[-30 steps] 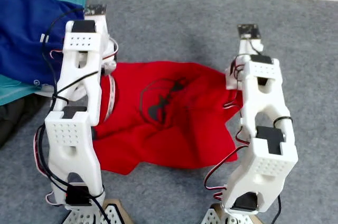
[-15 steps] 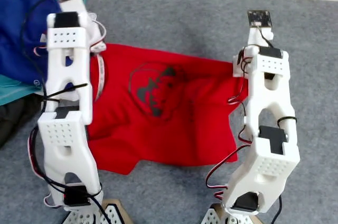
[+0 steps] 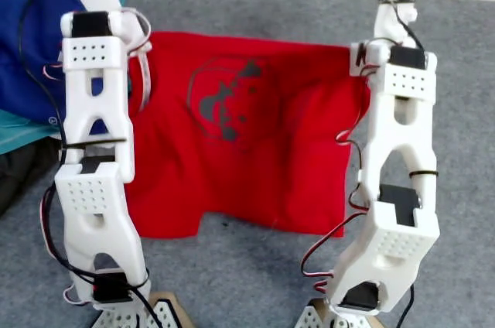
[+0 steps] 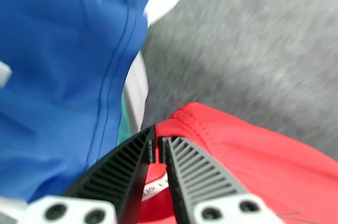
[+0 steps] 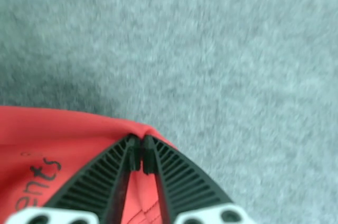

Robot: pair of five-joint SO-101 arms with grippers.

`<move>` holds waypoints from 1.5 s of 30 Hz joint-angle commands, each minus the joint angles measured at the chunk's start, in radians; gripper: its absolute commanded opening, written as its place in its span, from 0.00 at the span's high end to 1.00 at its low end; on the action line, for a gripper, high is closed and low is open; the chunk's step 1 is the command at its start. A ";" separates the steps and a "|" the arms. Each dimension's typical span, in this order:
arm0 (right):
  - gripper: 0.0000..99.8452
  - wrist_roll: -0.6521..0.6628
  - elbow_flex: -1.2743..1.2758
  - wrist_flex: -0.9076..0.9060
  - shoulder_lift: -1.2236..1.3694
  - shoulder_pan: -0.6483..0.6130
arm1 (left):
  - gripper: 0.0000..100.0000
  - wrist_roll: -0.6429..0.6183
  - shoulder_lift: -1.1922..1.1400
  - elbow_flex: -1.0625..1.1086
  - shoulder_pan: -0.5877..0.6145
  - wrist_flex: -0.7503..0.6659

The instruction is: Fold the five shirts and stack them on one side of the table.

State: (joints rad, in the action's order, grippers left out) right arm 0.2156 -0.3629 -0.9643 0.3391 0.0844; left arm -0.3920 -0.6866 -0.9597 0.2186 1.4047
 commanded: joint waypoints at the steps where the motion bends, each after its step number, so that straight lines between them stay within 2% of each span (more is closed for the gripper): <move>1: 0.99 0.069 -0.068 0.061 -0.012 -0.007 | 0.99 -0.071 0.015 -0.148 0.038 -0.023; 8: 0.99 0.091 -0.062 0.102 -0.005 -0.031 | 0.99 -0.078 0.013 -0.137 0.056 -0.021; 16: 0.99 0.089 -0.143 0.124 0.153 -0.028 | 0.99 -0.077 0.013 0.013 0.081 -0.143; 22: 0.99 0.046 -0.259 0.050 0.203 -0.045 | 0.99 -0.077 0.013 0.019 0.084 -0.149; 27: 0.99 0.018 -0.372 -0.170 0.203 -0.091 | 0.99 -0.077 0.022 0.013 0.067 0.009; 32: 0.99 0.018 -0.470 -0.412 0.203 -0.122 | 0.99 -0.071 0.016 0.016 0.038 0.245; 34: 0.99 0.020 -0.489 -0.487 0.203 -0.122 | 0.99 -0.021 0.016 0.019 0.036 0.313; 37: 0.99 0.025 -0.490 -0.567 0.203 -0.125 | 0.99 0.040 0.025 0.019 0.036 0.351; 40: 0.99 0.028 -0.496 -0.634 0.200 -0.127 | 0.99 0.043 0.062 0.038 0.038 0.356; 45: 0.99 0.028 -0.522 -0.737 0.199 -0.133 | 0.99 0.106 0.249 0.265 0.013 0.354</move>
State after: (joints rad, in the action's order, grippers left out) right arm 0.2447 -0.8155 -1.6425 0.5662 -0.0338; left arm -0.3491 -0.6329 -0.8401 0.2631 1.7453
